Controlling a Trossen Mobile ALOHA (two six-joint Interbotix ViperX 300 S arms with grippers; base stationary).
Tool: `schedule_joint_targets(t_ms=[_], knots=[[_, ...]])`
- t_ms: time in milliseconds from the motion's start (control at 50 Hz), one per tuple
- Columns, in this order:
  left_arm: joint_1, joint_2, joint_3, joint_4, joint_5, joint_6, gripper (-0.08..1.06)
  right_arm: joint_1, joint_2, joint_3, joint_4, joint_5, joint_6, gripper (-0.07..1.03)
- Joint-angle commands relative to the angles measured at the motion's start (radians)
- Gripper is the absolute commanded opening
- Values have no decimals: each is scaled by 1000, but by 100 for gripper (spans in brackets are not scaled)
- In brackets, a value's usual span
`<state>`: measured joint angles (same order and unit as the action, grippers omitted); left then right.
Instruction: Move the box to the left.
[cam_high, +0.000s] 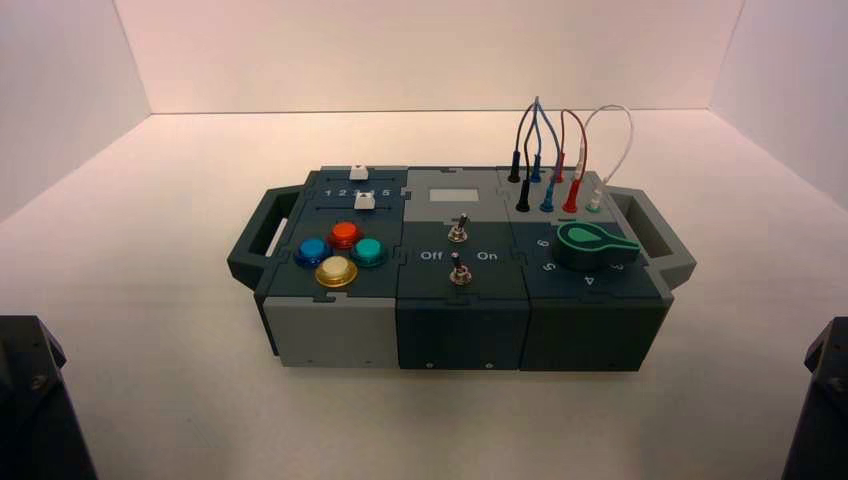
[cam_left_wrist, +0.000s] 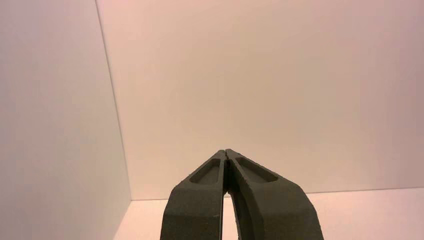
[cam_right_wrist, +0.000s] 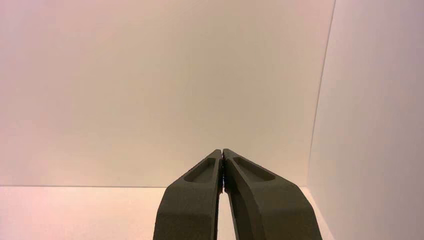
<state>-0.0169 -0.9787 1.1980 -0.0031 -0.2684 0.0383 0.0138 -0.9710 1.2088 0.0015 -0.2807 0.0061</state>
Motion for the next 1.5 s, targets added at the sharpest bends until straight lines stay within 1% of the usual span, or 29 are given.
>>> schedule_joint_targets(t_ms=[20,300,420,520,580,760,820,1000,1020,1080,1120,1160,1180,1220,1240,1300,1320,1380,1400,1460,1500], knots=[[-2,5,-17,0,-5,5,-3,2,5,-23,0,-5,-2,-2],[-2,5,-17,-2,-2,6,-3,2,6,-21,2,-5,-2,-2],[-2,5,-23,0,25,6,-3,2,6,-29,2,46,0,-2],[-8,14,-44,-2,97,5,-3,6,14,-55,0,144,-2,-2],[-20,25,-55,-3,138,5,-3,6,21,-66,0,190,-2,-2],[-77,69,-91,-5,282,5,-3,8,69,-95,2,302,2,-2],[-100,97,-100,-6,359,5,-3,8,101,-106,3,364,2,-2],[-144,184,-132,-8,494,5,-3,17,212,-147,15,497,6,-2],[-147,190,-135,-9,502,5,-3,17,218,-149,17,506,8,-2],[-169,221,-149,-15,540,3,-3,28,262,-169,28,569,12,-2],[-176,230,-153,-17,552,3,-3,32,276,-176,32,589,14,-2],[-199,242,-164,-18,574,3,-3,46,314,-196,46,643,14,-2],[-204,245,-166,-18,577,3,-3,49,322,-201,48,653,14,-2],[-222,253,-172,-18,589,3,-3,57,365,-221,52,706,14,-2],[-225,253,-172,-18,591,3,-3,57,373,-224,54,718,14,-2],[-249,252,-173,-20,601,3,-3,57,440,-255,52,805,12,-2],[-249,250,-172,-20,603,3,-3,57,449,-258,52,816,12,-2],[-259,244,-173,-20,615,2,-3,57,502,-281,52,890,9,-2],[-261,244,-173,-20,618,2,-3,57,512,-285,52,902,9,-2],[-275,241,-175,-21,649,2,-3,57,568,-308,52,971,5,-2],[-282,244,-176,-21,664,2,-3,57,591,-321,52,1000,0,-2]])
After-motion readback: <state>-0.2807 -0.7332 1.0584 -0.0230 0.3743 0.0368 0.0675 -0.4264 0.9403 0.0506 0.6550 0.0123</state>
